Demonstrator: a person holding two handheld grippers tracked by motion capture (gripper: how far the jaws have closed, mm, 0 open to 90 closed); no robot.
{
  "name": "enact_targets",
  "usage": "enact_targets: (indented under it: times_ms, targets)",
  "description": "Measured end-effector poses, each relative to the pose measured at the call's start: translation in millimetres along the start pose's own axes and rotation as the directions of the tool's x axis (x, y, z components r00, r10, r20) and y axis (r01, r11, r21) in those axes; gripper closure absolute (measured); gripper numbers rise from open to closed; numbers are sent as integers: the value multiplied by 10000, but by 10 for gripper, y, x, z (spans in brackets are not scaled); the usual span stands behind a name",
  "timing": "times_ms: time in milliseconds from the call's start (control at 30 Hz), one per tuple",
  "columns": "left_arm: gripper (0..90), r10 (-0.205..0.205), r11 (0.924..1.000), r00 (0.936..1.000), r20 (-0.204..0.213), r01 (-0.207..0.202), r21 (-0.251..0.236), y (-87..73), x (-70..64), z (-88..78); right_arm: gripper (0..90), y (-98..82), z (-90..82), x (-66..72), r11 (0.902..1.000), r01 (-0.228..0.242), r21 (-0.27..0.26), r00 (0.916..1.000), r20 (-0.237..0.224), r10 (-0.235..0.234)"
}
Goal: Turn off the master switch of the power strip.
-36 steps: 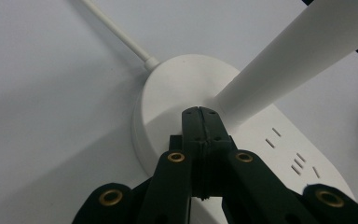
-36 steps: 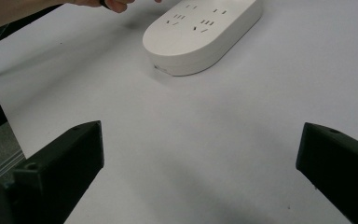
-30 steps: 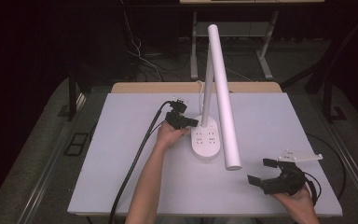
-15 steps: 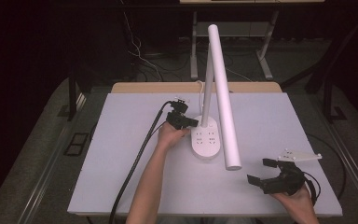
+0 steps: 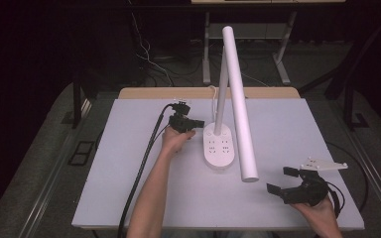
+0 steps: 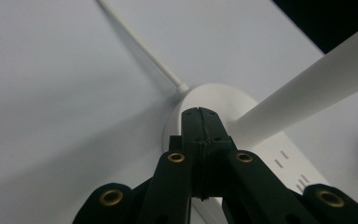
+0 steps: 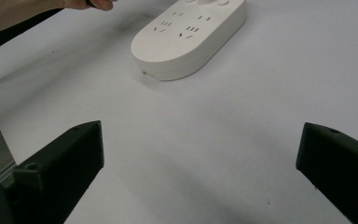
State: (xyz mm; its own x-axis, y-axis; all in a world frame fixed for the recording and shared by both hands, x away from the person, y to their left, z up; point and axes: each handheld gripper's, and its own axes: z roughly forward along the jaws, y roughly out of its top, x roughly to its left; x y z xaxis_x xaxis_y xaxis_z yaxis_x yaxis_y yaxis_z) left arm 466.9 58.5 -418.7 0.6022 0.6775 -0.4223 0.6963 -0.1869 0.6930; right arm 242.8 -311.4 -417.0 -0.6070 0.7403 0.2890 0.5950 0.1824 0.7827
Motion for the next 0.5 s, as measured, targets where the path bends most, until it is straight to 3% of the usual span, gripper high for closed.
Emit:
enact_targets:
  times_ms: [133, 500]
  targets:
    - [900, 53, 9986, 9999, 130, -46, -523, 23, 48, -184, 0, -1, -4, 9, 10000, 13, -12, 10000, 25, -13]
    - [900, 289, 9948, 9995, 139, -274, -976, 20, 85, -492, 0, 5, 31, 30, 9999, 99, 125, 9999, -26, -99]
